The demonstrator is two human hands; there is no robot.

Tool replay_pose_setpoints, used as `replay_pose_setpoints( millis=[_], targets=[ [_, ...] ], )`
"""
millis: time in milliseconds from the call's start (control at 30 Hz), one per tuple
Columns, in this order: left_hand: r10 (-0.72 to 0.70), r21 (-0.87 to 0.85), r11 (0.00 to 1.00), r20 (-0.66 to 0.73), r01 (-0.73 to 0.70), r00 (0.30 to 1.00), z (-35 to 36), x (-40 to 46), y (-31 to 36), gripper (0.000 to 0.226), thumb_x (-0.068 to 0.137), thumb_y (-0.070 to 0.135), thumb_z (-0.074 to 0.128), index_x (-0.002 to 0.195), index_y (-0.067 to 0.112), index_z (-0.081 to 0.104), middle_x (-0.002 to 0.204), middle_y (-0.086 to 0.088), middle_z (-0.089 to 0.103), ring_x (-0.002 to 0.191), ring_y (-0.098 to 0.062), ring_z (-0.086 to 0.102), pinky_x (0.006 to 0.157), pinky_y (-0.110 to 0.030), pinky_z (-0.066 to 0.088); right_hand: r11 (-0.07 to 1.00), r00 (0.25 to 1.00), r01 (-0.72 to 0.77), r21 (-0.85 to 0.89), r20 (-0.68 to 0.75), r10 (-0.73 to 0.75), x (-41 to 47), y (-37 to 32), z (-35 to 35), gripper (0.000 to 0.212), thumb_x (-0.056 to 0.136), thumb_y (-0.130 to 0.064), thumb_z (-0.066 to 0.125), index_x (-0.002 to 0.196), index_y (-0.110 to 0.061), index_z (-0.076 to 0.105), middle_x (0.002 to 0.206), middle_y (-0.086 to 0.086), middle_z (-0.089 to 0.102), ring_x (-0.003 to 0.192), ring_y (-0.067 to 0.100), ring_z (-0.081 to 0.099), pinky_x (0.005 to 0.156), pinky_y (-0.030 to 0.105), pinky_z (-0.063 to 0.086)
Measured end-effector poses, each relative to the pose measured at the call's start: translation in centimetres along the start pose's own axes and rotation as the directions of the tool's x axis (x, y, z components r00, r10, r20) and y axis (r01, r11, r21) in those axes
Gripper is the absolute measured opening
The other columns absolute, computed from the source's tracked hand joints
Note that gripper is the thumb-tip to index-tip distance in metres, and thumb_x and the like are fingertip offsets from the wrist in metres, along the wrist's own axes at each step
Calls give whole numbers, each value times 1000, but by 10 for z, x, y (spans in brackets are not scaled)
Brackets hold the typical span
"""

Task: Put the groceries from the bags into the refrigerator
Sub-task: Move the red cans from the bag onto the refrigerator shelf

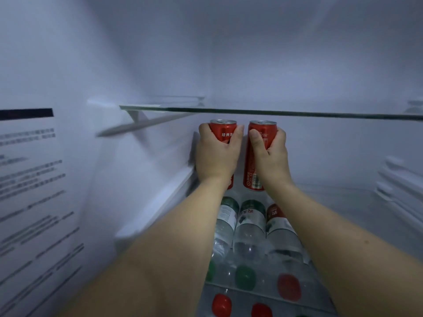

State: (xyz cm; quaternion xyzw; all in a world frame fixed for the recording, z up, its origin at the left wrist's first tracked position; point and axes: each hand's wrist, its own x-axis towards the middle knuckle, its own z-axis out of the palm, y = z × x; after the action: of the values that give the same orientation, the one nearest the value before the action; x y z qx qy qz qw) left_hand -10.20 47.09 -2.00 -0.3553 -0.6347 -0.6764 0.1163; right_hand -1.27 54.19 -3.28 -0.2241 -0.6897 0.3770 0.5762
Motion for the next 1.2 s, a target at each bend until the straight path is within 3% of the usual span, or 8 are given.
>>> replay_pose_setpoints(
  millis=[333, 467, 567, 700, 800, 900, 1033, 1200],
  targets=[
    [59, -12, 998, 14, -59, 998, 6, 3, -11, 52, 86, 57, 66, 113, 16, 49, 93, 6, 61, 77, -4, 60, 59, -15, 43, 995, 981, -93, 27, 172, 87, -3, 14, -2, 50, 96, -53, 43, 134, -22, 32, 112, -5, 55, 103, 12, 57, 73, 22, 47],
    [118, -21, 993, 80, -117, 990, 9, -1, -20, 48, 93, 48, 60, 123, 14, 44, 102, 5, 58, 80, 6, 53, 58, -5, 36, 998, 982, -61, -12, 178, 62, -2, 19, 2, 43, 95, -56, 42, 126, -27, 33, 124, 4, 50, 113, 18, 55, 94, 40, 51],
    [149, -9, 989, 100, -149, 984, 12, -1, -24, 45, 96, 45, 57, 126, 15, 41, 107, 4, 55, 83, 4, 52, 60, -5, 36, 983, 991, -30, -181, 123, 52, 0, 23, 2, 58, 96, -57, 39, 140, -18, 33, 133, 7, 34, 127, 21, 36, 112, 42, 32],
    [199, 23, 979, 77, -202, 977, 16, 1, -26, 45, 97, 43, 55, 127, 11, 43, 112, -2, 55, 95, -13, 54, 72, -18, 41, 957, 992, 4, -289, 121, 33, -2, 23, 4, 88, 78, -76, 22, 146, -20, 29, 134, 11, 32, 128, 23, 26, 111, 40, 21],
    [217, 120, 968, 54, -223, 975, 20, 0, -29, 53, 99, 39, 51, 138, 6, 38, 126, -10, 51, 109, -20, 49, 91, -36, 44, 945, 987, 39, -326, 161, 14, -2, 24, 6, 81, 82, -64, 24, 150, -19, 24, 133, 13, 32, 128, 25, 27, 111, 37, 19],
    [176, 221, 957, 65, -186, 982, 23, -1, -30, 67, 101, 33, 45, 154, 3, 15, 152, -19, 30, 138, -32, 31, 114, -44, 27, 937, 984, 69, -343, 180, -6, -2, 24, 5, 74, 86, -52, 30, 151, -17, 24, 129, 13, 35, 126, 25, 30, 113, 38, 22],
    [145, 252, 955, 72, -159, 987, 26, -2, -29, 71, 102, 30, 43, 156, 4, 5, 157, -20, 22, 143, -33, 23, 117, -44, 20, 933, 981, 91, -348, 192, -24, 0, 28, 4, 65, 95, -47, 36, 151, -14, 25, 128, 14, 36, 124, 26, 34, 112, 43, 27],
    [139, 248, 957, 74, -153, 988, 26, -2, -29, 72, 102, 29, 43, 156, 5, 3, 157, -19, 21, 142, -32, 23, 116, -44, 20, 918, 978, 99, -384, 205, -20, 1, 27, 6, 67, 103, -31, 41, 156, -13, 5, 136, 18, 30, 127, 33, 34, 115, 47, 25]
  ],
)
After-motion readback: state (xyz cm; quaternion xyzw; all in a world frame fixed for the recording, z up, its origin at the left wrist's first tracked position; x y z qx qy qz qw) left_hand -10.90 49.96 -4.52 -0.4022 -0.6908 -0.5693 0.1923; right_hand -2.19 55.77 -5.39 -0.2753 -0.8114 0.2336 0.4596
